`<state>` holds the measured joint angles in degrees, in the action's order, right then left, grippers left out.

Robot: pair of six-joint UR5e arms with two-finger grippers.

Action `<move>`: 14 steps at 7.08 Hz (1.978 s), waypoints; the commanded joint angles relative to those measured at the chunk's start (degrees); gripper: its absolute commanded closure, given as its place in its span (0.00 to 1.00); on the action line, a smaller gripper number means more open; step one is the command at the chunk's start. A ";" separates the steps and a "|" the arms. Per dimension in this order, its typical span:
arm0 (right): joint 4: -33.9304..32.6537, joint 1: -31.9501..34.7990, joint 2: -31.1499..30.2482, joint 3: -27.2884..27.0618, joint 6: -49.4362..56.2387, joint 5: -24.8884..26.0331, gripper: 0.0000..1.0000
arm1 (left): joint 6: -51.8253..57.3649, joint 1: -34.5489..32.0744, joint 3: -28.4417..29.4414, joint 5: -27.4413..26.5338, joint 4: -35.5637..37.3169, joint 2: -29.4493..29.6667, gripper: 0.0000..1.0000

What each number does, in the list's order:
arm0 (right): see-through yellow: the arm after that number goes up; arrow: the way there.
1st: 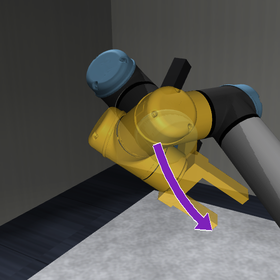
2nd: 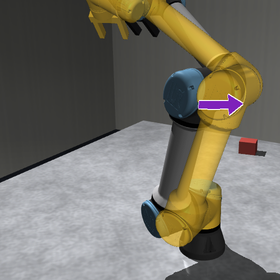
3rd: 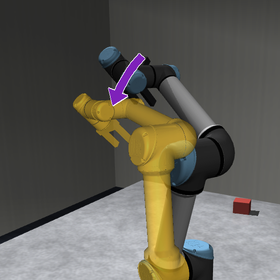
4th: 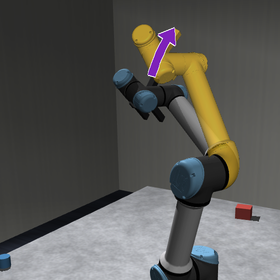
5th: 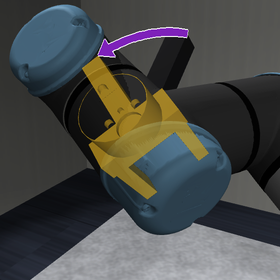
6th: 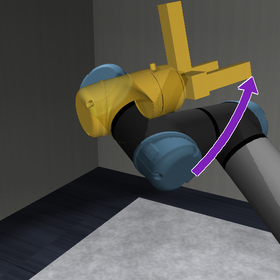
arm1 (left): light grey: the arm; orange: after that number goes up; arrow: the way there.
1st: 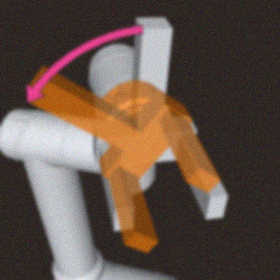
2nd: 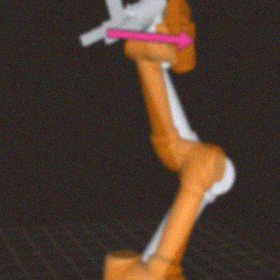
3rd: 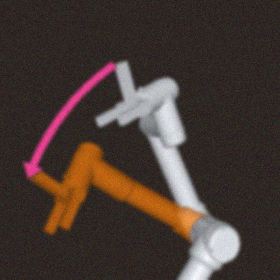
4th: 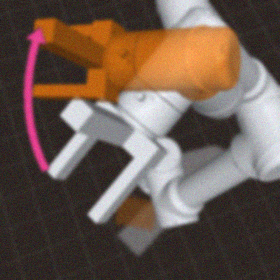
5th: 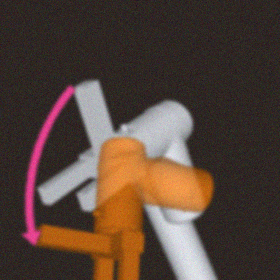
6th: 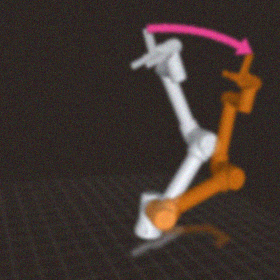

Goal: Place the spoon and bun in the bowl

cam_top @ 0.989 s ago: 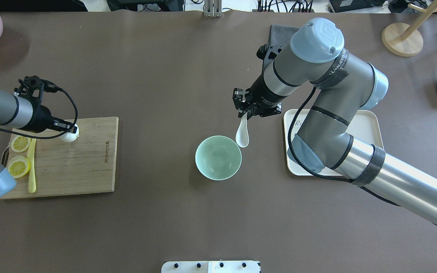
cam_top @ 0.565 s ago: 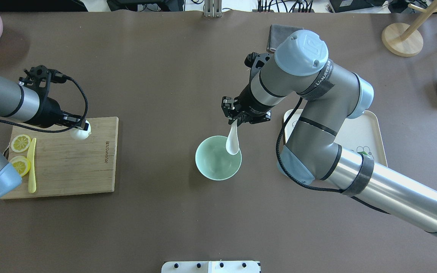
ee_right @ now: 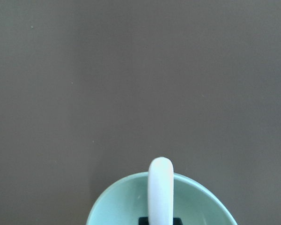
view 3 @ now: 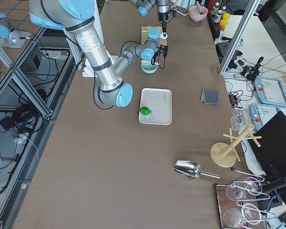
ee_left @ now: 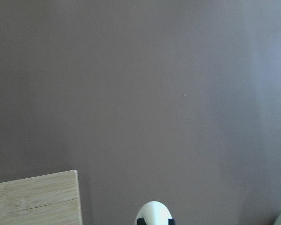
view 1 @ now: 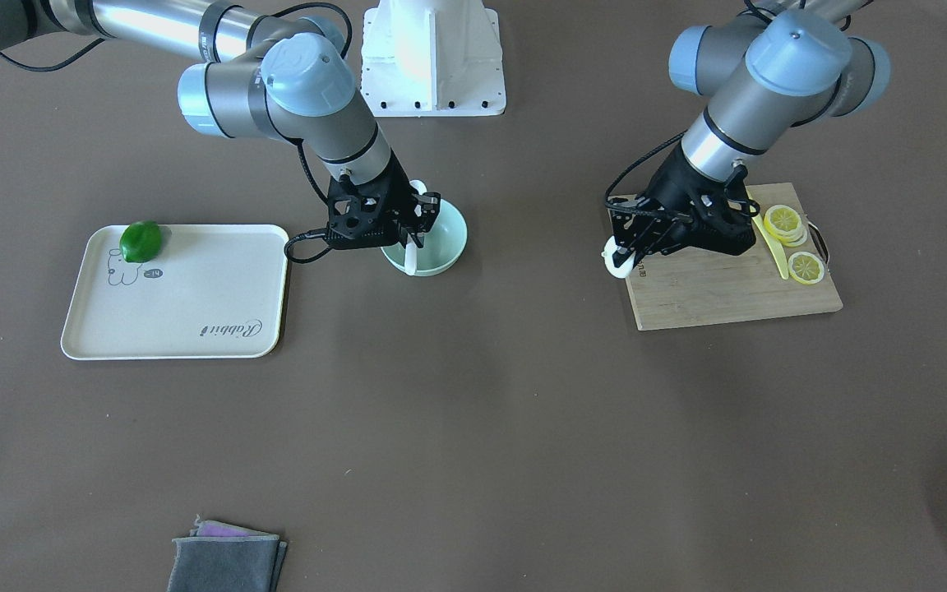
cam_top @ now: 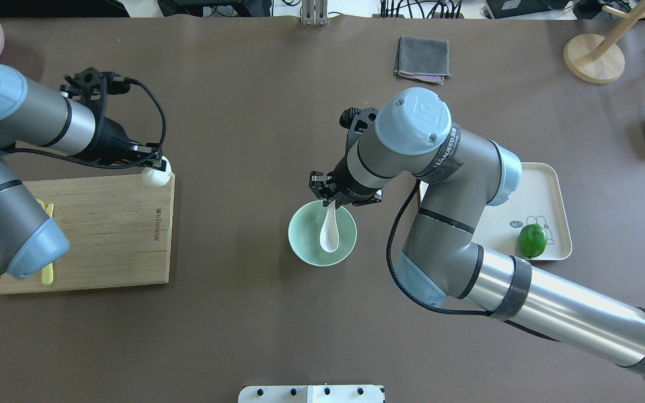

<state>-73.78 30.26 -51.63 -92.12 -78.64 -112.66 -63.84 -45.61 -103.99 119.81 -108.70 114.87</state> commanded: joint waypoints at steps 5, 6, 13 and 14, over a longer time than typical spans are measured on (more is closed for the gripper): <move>-1.53 9.00 -1.45 -2.79 2.41 -7.99 0.00 | -13.58 9.36 0.19 -5.53 0.77 7.72 1.00; -4.85 10.85 -3.72 -5.67 7.48 -9.14 0.00 | -15.07 13.75 0.98 -9.82 0.77 10.18 1.00; -7.43 16.32 -12.62 -11.42 18.78 -11.27 0.00 | -18.34 18.62 10.92 -18.27 -9.51 13.54 0.02; -7.43 16.58 -12.79 -11.24 18.78 -11.27 0.00 | -17.99 18.63 10.13 -22.48 -8.64 13.02 0.02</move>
<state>-81.20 46.61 -64.25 -103.52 -59.92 -123.92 -82.01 -27.10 -93.22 101.26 -117.99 128.08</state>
